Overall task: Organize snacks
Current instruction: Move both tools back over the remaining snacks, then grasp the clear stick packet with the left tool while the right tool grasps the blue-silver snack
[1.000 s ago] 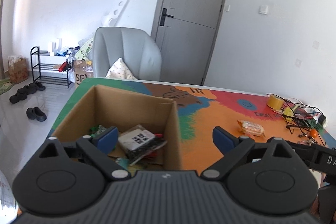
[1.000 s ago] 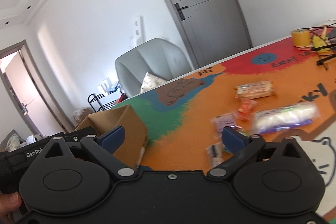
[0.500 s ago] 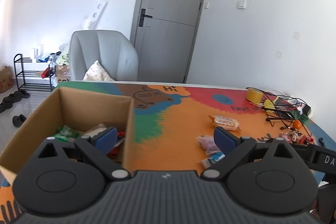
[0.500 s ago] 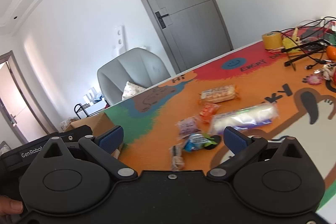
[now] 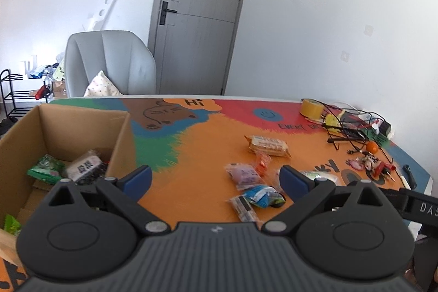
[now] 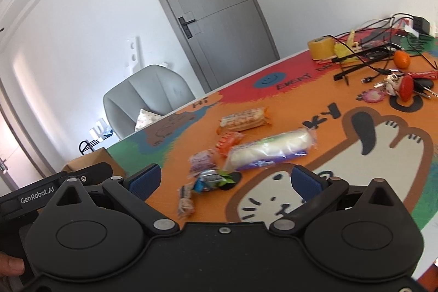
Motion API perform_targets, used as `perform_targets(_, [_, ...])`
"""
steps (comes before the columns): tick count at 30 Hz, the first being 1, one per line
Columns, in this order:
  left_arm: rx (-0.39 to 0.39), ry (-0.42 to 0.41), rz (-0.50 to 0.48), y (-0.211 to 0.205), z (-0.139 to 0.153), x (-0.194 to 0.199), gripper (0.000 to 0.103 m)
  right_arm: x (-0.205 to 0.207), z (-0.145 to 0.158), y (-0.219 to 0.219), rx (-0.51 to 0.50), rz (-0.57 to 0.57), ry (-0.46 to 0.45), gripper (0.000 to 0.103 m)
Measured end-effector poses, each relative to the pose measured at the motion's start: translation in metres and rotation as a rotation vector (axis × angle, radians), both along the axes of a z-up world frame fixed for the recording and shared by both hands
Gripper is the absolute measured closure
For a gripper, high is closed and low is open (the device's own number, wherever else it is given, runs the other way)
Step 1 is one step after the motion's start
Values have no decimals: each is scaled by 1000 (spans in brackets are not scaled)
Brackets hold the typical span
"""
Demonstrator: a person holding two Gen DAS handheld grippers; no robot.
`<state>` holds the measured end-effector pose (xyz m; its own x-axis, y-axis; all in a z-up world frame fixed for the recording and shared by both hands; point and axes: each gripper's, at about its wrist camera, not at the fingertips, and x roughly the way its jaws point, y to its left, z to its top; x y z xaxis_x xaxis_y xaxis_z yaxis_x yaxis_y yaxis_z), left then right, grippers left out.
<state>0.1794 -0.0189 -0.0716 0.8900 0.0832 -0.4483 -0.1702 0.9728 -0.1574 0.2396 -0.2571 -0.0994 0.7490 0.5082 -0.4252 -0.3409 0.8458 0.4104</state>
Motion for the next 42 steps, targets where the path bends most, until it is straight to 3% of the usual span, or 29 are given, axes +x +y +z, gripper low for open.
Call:
perform_targets(14, [-11,65,-45,-13,-26,26,5,18,-27,-13,8,-20,55,0])
perform_targets(18, [-10,87,-58,-17,-38,38,8,26,-34,-11,8,3,74,8])
perform_targets(28, [-44,172,-83,-20,-64,65,39,38,-45,0,1,42,107,13])
perform_targets(34, [-44,197,-74,-19,-75,74,41,46,-47,7,5,47,113,13])
perform_targets(37, [-27,199,-82,-19,-78,76,55,49,-46,11,12,51,112,13])
perform_targets(39, [-15,201,-81,-17,-79,75,71,51,-46,15,13,57,112,13])
perform_targets(40, [-23,203,-81,-15,-79,74,85,52,-46,18,14,59,112,13])
perform_targets(42, [-56,205,-90,-7,-79,73,86,55,-46,23,15,63,113,13])
